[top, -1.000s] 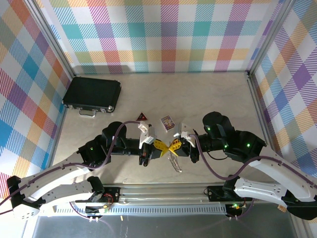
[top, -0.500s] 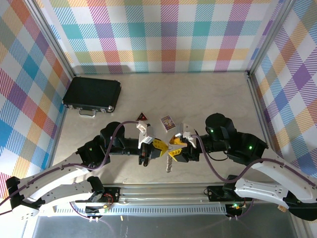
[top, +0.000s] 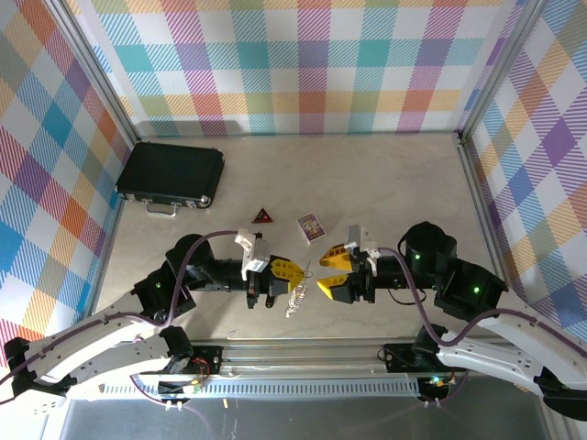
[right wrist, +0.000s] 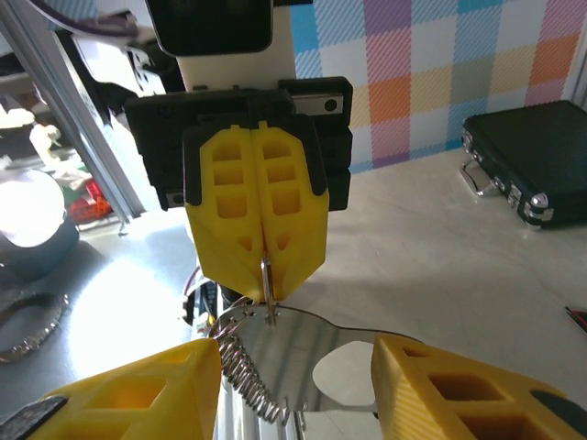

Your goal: Put the keys on the keyring

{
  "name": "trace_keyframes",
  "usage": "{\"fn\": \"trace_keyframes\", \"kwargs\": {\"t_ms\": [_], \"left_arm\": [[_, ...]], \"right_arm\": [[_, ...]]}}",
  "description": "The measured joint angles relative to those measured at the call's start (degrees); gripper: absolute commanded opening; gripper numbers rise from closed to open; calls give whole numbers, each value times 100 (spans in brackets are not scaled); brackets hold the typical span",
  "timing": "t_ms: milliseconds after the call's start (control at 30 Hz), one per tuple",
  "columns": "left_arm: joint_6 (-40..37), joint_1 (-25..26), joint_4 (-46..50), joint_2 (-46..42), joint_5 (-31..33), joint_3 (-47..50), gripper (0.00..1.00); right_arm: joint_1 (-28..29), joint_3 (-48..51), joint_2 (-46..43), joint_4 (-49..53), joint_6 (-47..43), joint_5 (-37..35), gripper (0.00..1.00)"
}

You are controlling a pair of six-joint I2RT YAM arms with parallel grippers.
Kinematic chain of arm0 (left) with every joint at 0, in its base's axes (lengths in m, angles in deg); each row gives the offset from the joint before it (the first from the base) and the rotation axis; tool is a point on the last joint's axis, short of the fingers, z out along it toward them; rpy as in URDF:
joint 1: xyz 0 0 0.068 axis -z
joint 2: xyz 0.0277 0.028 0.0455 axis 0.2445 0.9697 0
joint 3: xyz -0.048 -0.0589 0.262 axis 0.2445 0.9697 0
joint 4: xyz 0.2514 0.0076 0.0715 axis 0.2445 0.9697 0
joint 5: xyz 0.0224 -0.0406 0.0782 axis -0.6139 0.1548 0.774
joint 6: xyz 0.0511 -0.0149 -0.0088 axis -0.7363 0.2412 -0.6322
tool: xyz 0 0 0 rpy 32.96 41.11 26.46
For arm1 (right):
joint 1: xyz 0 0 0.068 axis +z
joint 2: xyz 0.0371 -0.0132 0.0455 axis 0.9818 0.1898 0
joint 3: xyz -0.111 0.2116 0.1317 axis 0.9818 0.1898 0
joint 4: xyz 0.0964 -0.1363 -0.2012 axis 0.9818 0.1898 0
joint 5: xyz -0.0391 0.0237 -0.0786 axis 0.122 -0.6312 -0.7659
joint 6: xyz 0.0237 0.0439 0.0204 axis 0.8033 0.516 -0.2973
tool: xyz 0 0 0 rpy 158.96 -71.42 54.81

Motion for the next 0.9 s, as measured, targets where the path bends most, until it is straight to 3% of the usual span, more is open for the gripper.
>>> {"fn": "trace_keyframes", "kwargs": {"t_ms": [433, 567, 767, 900], "left_arm": [[299, 0, -1023, 55, 160, 269, 0], [345, 0, -1176, 83, 175, 269, 0], [420, 0, -1231, 188, 168, 269, 0], [428, 0, -1231, 201, 146, 269, 0]], "right_arm": [[0, 238, 68, -791, 221, 227, 40], [0, 321, 72, -984, 282, 229, 31], [0, 380, 72, -1165, 326, 227, 27], [0, 382, 70, -1259, 380, 227, 12]]}}
